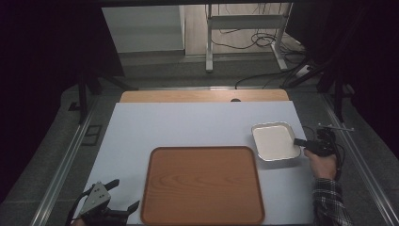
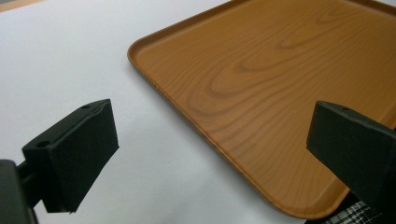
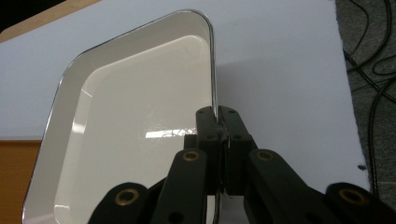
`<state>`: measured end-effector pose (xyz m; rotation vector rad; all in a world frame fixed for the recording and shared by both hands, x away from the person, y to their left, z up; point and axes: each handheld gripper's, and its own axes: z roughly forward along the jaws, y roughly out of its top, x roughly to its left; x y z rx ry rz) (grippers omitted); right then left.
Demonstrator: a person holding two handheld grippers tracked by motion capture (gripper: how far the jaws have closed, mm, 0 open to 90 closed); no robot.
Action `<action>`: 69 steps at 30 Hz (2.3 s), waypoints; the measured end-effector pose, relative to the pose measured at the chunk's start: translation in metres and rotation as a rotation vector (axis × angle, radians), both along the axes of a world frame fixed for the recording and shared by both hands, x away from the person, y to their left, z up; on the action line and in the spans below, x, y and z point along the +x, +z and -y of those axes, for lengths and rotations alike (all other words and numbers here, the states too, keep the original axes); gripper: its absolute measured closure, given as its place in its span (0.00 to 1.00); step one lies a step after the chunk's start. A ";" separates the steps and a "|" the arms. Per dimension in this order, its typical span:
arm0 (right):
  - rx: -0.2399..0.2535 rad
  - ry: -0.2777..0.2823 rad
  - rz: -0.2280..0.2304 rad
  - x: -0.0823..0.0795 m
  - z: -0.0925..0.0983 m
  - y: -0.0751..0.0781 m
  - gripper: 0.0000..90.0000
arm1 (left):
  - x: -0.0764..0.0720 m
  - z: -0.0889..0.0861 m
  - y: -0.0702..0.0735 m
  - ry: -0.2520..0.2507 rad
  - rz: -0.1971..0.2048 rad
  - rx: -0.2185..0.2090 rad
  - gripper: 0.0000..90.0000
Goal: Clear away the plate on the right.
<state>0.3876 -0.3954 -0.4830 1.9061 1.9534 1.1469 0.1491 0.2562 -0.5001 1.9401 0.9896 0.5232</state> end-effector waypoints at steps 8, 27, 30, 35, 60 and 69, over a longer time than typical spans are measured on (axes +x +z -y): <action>0.007 0.026 0.013 -0.012 -0.008 0.005 0.98 | 0.000 0.000 0.000 0.000 0.001 0.000 0.02; 0.054 0.112 0.020 -0.036 -0.043 0.011 0.98 | 0.000 0.000 0.000 0.000 0.003 0.000 0.02; 0.061 0.129 0.021 -0.040 -0.052 0.013 0.98 | 0.000 0.000 0.000 0.000 0.003 0.000 0.02; 0.075 0.165 0.019 -0.048 -0.068 0.013 0.98 | 0.000 0.000 0.000 0.000 0.004 0.003 0.02; 0.056 0.304 0.010 -0.069 -0.140 0.006 0.98 | 0.000 0.001 0.000 0.004 0.003 0.007 0.02; 0.051 0.326 -0.004 -0.069 -0.170 0.000 0.98 | 0.001 0.001 0.000 0.004 0.001 0.008 0.02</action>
